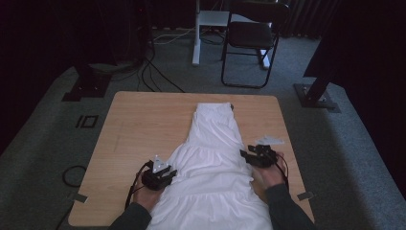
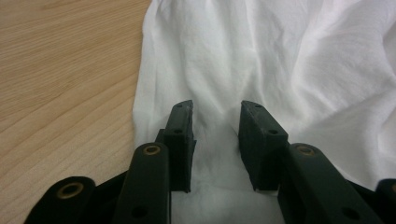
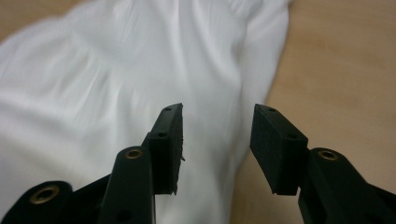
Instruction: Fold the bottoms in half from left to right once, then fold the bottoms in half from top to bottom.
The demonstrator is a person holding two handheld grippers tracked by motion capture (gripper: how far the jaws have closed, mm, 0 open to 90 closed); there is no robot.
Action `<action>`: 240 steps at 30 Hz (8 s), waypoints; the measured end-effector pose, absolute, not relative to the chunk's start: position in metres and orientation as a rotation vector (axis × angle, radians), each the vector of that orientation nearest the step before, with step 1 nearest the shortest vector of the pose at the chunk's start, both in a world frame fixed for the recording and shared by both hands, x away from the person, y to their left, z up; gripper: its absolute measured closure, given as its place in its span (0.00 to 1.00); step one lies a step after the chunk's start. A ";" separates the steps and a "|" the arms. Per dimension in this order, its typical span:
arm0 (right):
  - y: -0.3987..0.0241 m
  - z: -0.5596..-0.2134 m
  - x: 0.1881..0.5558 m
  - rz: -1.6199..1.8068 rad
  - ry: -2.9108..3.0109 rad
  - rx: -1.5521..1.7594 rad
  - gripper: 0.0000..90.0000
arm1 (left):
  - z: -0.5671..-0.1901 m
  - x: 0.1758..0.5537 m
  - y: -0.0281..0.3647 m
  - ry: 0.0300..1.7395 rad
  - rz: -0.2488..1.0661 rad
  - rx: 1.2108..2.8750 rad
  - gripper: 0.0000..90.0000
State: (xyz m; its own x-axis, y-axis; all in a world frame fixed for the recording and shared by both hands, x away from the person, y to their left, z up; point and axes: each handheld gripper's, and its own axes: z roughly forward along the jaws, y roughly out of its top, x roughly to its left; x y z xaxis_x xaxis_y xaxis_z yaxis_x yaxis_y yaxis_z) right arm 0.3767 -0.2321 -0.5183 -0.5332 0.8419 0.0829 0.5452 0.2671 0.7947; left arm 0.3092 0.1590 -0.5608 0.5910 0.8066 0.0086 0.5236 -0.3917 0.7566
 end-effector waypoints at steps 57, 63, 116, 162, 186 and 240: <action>-0.187 -0.532 0.440 1.062 2.364 1.343 0.50 | -0.556 0.349 0.110 0.940 0.367 2.160 0.49; -0.177 -0.529 0.446 0.905 2.309 1.222 0.88 | -0.556 0.349 0.110 0.943 0.373 2.163 0.45; -0.182 -0.552 0.433 0.966 2.257 1.343 0.77 | -0.526 0.418 0.080 1.072 0.359 2.085 0.31; -0.171 -0.546 0.472 1.028 2.398 1.349 0.89 | -0.546 0.458 0.063 1.095 0.281 2.123 0.89; -0.170 -0.344 0.488 1.314 2.123 1.027 0.88 | -0.346 0.484 0.090 0.858 0.592 1.905 0.90; -0.149 -0.551 0.307 1.080 2.634 1.014 0.87 | -0.550 0.300 0.121 0.861 0.225 2.202 0.89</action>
